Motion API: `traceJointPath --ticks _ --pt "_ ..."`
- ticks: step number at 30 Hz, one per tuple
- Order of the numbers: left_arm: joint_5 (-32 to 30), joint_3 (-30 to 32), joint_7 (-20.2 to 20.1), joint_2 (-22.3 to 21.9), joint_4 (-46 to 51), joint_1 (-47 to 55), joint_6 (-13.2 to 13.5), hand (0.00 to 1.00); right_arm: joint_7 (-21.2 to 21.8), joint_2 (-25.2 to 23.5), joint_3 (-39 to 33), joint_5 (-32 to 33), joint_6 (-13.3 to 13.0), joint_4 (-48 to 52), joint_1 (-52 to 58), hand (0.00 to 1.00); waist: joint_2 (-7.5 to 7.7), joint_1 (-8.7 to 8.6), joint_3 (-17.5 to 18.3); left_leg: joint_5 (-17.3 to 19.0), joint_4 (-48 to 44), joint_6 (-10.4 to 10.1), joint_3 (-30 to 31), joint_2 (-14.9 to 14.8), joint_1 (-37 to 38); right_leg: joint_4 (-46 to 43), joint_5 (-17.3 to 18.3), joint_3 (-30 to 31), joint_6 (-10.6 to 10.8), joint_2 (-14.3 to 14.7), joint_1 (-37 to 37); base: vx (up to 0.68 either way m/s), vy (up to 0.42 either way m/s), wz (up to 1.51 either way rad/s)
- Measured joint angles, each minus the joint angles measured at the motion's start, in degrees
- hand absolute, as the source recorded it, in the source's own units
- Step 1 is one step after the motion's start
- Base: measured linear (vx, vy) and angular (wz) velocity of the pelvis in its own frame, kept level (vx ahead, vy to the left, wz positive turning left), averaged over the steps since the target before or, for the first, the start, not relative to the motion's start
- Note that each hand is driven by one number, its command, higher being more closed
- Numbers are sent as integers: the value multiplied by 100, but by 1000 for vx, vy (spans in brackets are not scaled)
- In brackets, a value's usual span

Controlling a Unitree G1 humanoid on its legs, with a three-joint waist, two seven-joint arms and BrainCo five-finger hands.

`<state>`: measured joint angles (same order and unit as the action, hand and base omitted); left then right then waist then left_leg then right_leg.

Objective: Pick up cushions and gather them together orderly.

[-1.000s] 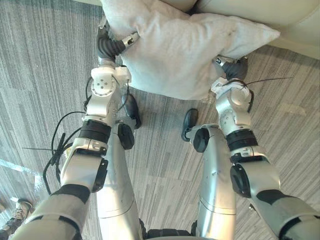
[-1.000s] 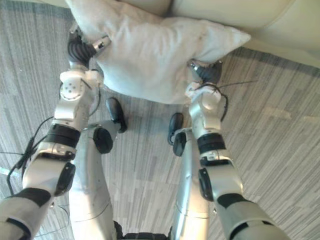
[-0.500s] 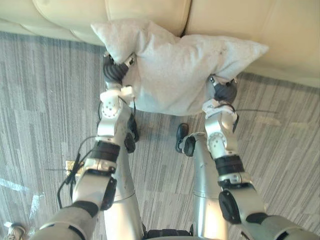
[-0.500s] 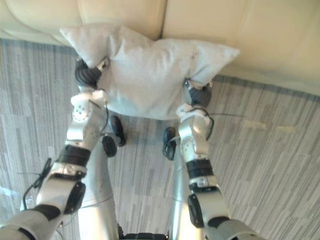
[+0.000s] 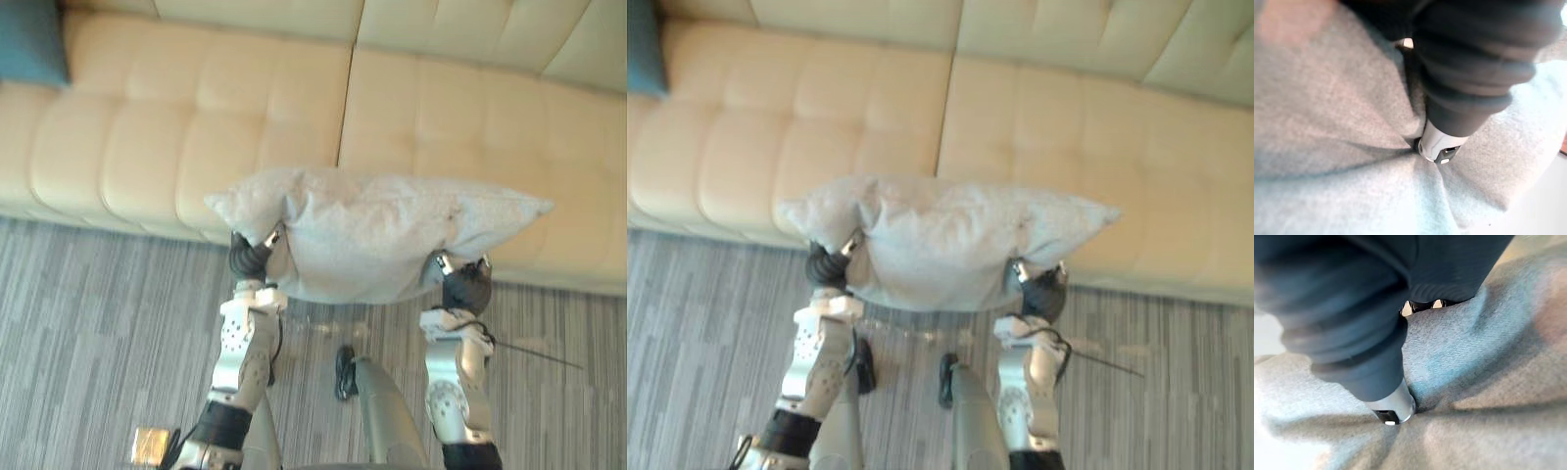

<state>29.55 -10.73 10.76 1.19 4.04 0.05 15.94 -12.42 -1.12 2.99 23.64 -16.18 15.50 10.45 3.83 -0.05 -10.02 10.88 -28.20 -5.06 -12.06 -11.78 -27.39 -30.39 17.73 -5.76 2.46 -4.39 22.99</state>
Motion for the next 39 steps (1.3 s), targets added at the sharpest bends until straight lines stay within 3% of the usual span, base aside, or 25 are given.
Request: traceJointPath --ticks 6,12,14,16,18,19,21,23,25,26,27,28,30,32,33,34,35,37,39 --pt "-3 -193 -114 114 396 721 17 100 268 15 48 -350 52 430 588 100 63 40 492 -35 733 -59 -175 133 1061 764 -104 20 53 -42 -1049 143 20 -5" --pt "133 -277 -114 157 395 979 -4 100 269 15 77 -358 105 430 599 100 104 34 618 -36 986 -63 -306 156 1634 847 -105 45 55 -54 -1481 91 -12 -7" --pt "174 -346 -114 181 393 1083 -11 100 269 16 77 -363 105 430 655 100 100 38 612 -5 565 -14 -299 85 1590 841 -100 46 49 -30 -1633 67 -26 0" --pt "204 -392 -114 214 393 1237 -18 100 269 97 118 -368 105 439 795 100 19 61 570 30 -830 122 -142 -189 1189 804 -49 52 -7 104 -1907 52 -11 -16" --pt "208 -391 -114 232 394 1346 -6 100 269 163 195 -370 115 591 952 100 -4 148 594 -153 -1979 398 88 -360 764 691 307 135 -172 146 -2023 55 26 -33" --pt "208 -393 -119 212 383 1365 -19 100 269 156 197 -370 120 734 987 100 -75 196 593 -215 -2550 437 189 -424 492 606 578 199 -266 154 -2082 117 68 -19" --pt "208 -512 -140 223 356 1476 -111 100 262 161 172 -368 115 832 996 100 -189 182 648 128 -2851 259 263 -449 210 530 706 268 -329 156 -2095 155 112 -15" --pt "208 -551 -213 216 285 1555 -168 100 238 161 172 -391 107 846 853 100 -220 211 669 580 -2380 194 194 -181 27 678 743 497 -294 21 -2160 192 165 -36" --pt "207 -551 -219 233 192 1561 -192 100 224 181 173 -534 113 800 700 100 -208 261 701 551 -1258 104 197 120 -45 935 712 627 -219 -158 -2267 342 310 -56" --pt "205 -551 -220 253 172 1622 -220 100 221 225 179 -607 123 732 621 100 -280 296 798 60 -556 164 295 296 47 1060 759 798 -69 -220 -2331 359 317 -67" --pt "209 -543 -220 360 120 1684 -247 100 222 199 207 -642 172 551 583 100 -79 289 908 190 -608 322 117 463 147 1026 741 1010 97 -408 -2382 340 234 -44" --pt "205 -545 -220 381 88 1692 -296 100 222 201 202 -670 230 495 587 100 -18 225 966 267 -701 427 27 538 165 933 636 1113 189 -518 -2378 385 202 -20" --pt "204 -535 -220 410 88 1687 -307 100 227 217 201 -763 271 365 548 100 79 207 991 445 -820 685 -230 663 274 36 356 1414 405 -660 -1995 533 305 -19" --pt "202 -528 -220 482 38 1686 -315 100 231 167 201 -790 285 149 499 100 81 199 979 530 -545 823 -310 789 714 -1238 -269 1519 614 -685 -1476 436 226 -19" --pt "195 -469 -222 491 -57 1687 -320 100 250 154 201 -798 298 -89 454 100 64 186 960 535 -244 831 -340 854 1152 -2097 -314 1548 562 -645 -1213 452 133 -29" --pt "192 -420 -222 489 -96 1692 -321 100 280 160 209 -799 367 -223 459 100 -18 203 915 535 172 830 -388 849 1773 -2756 -146 1382 398 -509 -888 429 94 -27" --pt "184 -411 -222 486 -93 1688 -303 100 288 164 211 -800 367 -237 464 100 -48 201 912 534 282 830 -387 837 1890 -2810 -100 1327 377 -470 -800 370 37 -20" --pt "152 -374 -239 488 -65 1611 -230 100 330 171 212 -800 361 -241 438 100 -77 192 909 533 617 827 -340 812 2233 -2472 95 1067 264 -345 -282 260 -59 9" --pt "151 -374 -245 483 -66 1570 -239 100 337 193 210 -800 354 -238 418 100 -36 102 931 550 584 785 -253 757 2252 -1512 120 950 225 -230 -1 257 -163 38"
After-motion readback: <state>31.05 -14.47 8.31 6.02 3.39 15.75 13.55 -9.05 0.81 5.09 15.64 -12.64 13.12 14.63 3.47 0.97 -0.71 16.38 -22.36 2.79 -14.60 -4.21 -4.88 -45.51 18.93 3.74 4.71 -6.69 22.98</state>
